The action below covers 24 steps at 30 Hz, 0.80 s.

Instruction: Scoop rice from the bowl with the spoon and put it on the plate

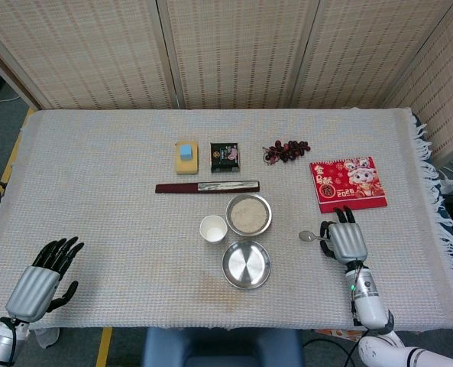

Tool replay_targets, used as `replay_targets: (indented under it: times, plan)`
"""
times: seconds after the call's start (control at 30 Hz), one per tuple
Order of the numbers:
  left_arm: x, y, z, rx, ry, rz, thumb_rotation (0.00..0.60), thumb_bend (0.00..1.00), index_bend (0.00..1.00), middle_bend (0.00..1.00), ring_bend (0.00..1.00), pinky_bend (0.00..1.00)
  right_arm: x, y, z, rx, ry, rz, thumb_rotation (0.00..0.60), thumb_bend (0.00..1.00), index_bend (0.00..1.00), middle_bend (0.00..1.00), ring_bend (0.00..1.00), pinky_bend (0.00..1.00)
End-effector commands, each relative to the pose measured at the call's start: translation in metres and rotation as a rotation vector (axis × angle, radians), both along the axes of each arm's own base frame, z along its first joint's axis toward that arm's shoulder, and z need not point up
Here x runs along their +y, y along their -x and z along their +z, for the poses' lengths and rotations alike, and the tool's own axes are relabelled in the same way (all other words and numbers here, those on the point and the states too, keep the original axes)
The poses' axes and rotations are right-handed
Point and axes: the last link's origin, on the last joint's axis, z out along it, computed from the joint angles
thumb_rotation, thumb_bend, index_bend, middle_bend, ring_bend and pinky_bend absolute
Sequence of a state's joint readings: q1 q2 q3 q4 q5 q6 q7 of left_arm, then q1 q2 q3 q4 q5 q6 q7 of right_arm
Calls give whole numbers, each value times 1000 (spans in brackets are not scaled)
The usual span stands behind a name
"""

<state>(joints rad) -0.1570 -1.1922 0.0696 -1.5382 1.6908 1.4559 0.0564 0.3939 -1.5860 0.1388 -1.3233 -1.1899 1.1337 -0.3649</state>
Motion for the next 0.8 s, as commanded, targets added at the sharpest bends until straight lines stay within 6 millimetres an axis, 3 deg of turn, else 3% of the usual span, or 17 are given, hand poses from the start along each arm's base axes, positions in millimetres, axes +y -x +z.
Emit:
replay_targets:
  times: [0.03,0.4,0.8]
  plan:
    - [0,0,0,0,1,1,600,416,0,0,0,92,-7,-9,8,9,16,26,600,325,964,557,81,0]
    - [0,-1,0,0,3,-2,600,415,0,0,0,92,-41,-67,25,70,50,156,600,325,964,557,81,0]
    - [0,0,4,-13,-4,2,600,416,0,0,0,93,-83,-141,-5,305,7,283,600,326,964,557,81,0]
